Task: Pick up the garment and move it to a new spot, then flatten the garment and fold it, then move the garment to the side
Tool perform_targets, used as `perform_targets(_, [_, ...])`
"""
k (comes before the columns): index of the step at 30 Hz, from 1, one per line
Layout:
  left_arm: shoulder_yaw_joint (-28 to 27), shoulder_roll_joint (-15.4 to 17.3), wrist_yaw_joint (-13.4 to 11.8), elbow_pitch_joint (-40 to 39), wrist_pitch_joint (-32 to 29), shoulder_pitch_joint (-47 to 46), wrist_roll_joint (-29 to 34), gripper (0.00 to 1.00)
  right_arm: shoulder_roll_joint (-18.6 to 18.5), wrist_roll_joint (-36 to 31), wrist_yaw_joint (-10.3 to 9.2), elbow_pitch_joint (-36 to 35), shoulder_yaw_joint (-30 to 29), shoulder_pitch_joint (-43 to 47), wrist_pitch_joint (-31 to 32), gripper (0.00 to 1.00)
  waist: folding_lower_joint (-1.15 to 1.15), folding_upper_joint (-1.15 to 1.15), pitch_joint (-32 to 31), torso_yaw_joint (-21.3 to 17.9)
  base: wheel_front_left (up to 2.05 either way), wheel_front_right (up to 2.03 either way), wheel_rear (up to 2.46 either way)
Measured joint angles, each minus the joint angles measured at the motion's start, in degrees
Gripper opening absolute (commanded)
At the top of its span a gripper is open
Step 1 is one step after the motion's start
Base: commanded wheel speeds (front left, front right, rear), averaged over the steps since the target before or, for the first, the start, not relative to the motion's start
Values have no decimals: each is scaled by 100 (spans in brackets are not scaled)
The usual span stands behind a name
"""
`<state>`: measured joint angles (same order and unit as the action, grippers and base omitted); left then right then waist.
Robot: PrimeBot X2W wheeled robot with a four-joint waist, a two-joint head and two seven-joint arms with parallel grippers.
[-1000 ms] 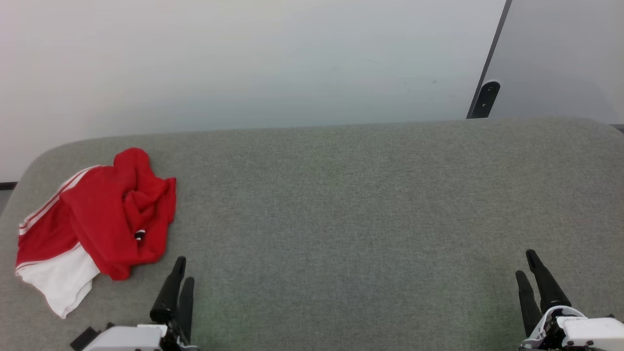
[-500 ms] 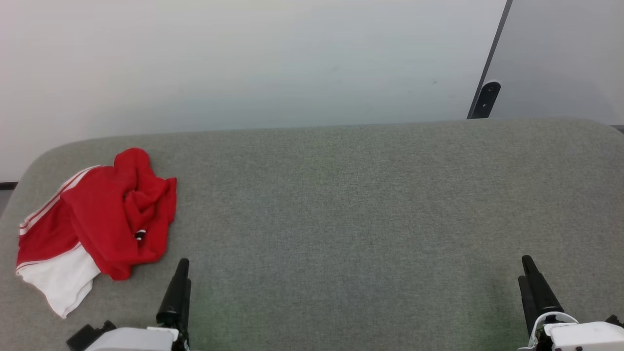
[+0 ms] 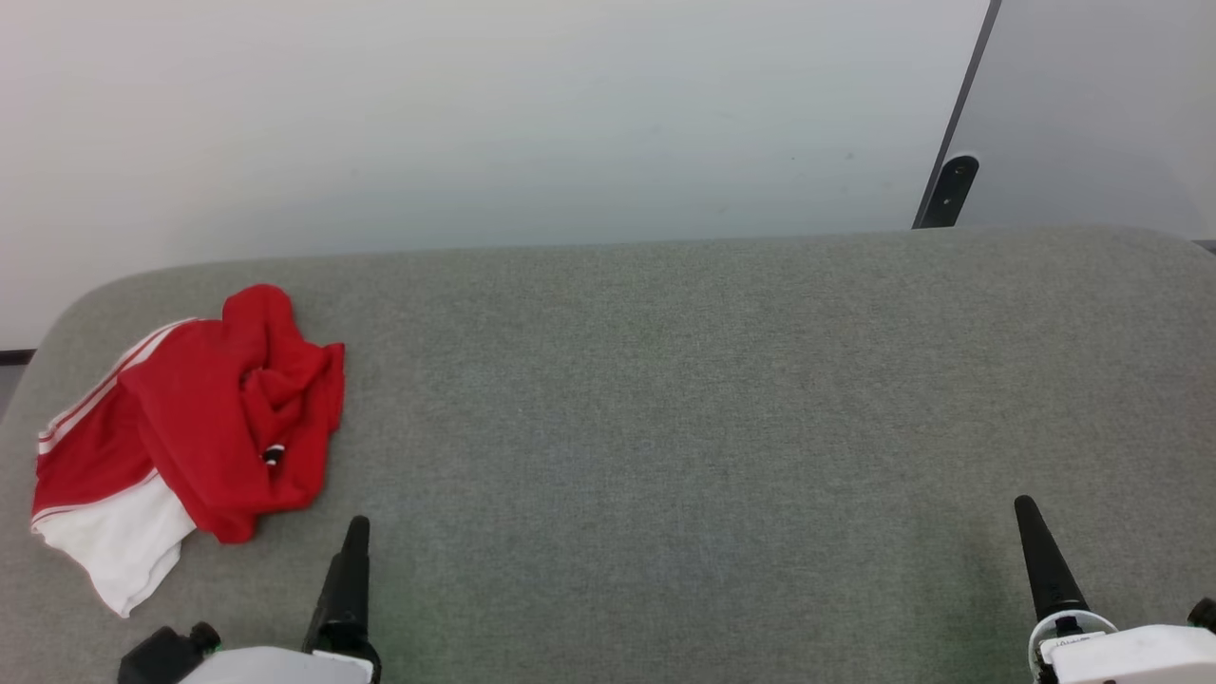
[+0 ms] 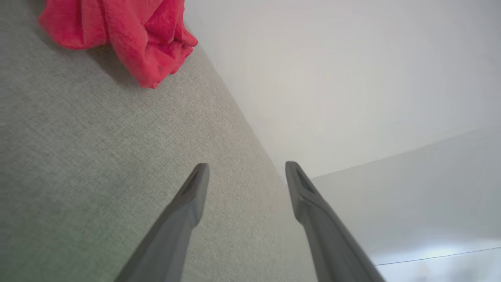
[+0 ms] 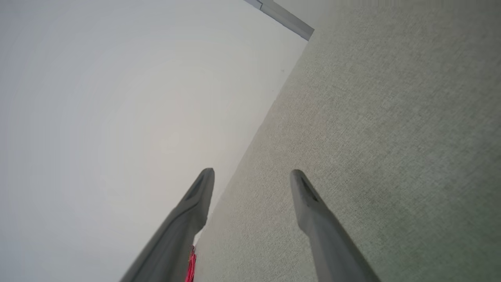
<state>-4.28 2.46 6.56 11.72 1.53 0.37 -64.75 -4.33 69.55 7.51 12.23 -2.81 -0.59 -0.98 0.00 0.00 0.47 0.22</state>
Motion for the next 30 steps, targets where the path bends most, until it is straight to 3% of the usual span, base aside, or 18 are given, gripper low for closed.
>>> perform_targets(18, [328,2,-311,-533,350,138,2167,100,-113,-2173,0,-291,55,65,-308,100,0,0,61,-14,0,0,0])
perform_targets(30, [536,88,-557,-671,550,258,3143,100,-76,-3206,0,-411,-16,124,-409,100,0,0,99,-24,0,0,0])
